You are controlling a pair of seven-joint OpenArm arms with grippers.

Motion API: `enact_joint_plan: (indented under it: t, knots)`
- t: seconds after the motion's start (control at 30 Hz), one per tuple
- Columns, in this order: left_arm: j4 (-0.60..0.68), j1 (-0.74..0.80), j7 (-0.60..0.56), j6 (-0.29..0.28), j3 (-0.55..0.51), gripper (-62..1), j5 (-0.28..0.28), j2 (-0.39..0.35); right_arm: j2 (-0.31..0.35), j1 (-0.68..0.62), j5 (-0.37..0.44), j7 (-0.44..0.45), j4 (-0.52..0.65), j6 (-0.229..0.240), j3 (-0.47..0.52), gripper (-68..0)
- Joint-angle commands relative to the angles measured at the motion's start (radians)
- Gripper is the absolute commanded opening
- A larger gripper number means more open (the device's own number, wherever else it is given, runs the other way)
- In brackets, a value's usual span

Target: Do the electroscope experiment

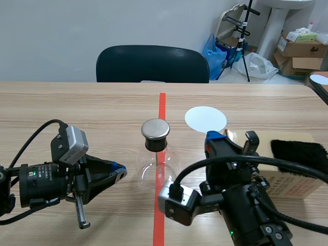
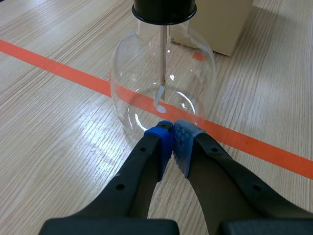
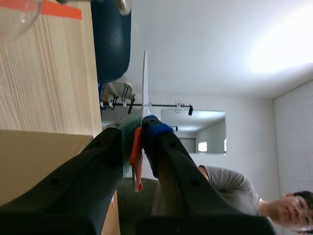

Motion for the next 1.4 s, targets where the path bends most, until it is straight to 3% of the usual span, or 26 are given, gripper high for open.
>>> enact_joint_plan:
  t: [0.0, 0.6, 1.37]
  knots:
    - [0.008, 0.000, -0.015, -0.002, -0.010, -57.8, -0.011, 0.007, -0.002, 0.014, -0.001, 0.020, 0.013, -0.014, 0.003, -66.7]
    - [0.008, 0.000, -0.015, -0.002, -0.010, -57.8, -0.011, 0.007, -0.002, 0.029, -0.001, 0.324, 0.013, -0.014, 0.003, -66.7]
    - [0.008, 0.000, -0.015, -0.002, -0.010, -57.8, -0.011, 0.007, -0.002, 0.029, -0.001, 0.343, 0.013, -0.014, 0.004, -66.7]
